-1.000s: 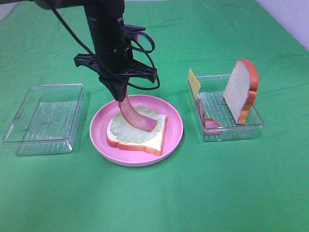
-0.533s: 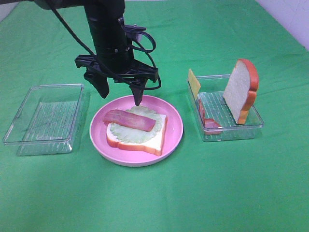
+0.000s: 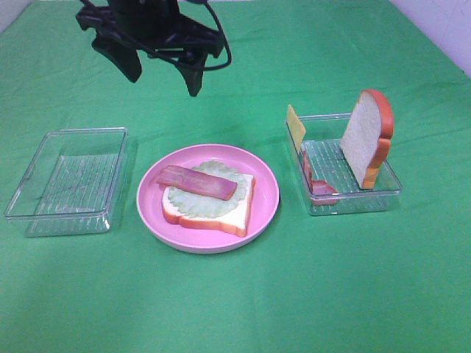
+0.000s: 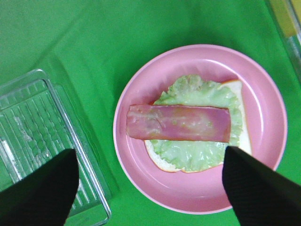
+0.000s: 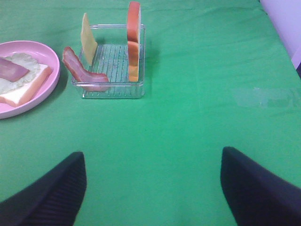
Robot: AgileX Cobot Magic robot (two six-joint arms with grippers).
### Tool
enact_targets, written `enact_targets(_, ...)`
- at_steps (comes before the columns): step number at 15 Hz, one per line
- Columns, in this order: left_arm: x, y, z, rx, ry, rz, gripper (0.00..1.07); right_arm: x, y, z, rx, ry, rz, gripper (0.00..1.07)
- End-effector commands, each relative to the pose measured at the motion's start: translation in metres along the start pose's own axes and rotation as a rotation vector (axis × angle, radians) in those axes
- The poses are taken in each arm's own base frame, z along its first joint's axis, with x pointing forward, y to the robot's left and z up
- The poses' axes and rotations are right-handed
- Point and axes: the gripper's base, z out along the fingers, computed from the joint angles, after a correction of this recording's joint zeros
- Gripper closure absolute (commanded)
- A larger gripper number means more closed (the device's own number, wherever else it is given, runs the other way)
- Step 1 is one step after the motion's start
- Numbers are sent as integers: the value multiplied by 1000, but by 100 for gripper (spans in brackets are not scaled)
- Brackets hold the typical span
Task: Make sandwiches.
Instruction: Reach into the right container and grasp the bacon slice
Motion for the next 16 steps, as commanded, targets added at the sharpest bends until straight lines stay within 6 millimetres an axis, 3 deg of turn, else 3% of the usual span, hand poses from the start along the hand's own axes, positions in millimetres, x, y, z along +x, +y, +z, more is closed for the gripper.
enact_targets(1,9,2,-42,11,-17,-23,28,0,0,-2,8,-25,-14,32)
enact_targets(4,15,4,-86,62,-100,-35,28,0,0,-2,8,-25,-14,32)
enact_targets(5,25,3,-125,136,-170,-46,29,0,0,-2,8,-25,-14,32)
enact_targets(8,45,8,-168,182,-249,-20,29,0,0,-2,8,-25,-14,32)
enact_targets(10,68,14,-181,179,-249,-6,29,0,0,-2,8,-25,-14,32)
enact_targets(11,86,18,-183,173,-228,9,29,0,0,-2,8,-25,-14,32)
enact_targets(12,129,28,-190,162,-204,30,29,0,0,-2,8,-25,-14,32)
enact_targets(13,153,34,-190,155,-187,31,29,0,0,-2,8,-25,-14,32)
enact_targets(14,162,36,-190,153,-182,31,29,0,0,-2,8,-25,-14,32)
enact_targets(16,208,48,-185,127,-159,35,29,0,0,-2,8,-25,-14,32)
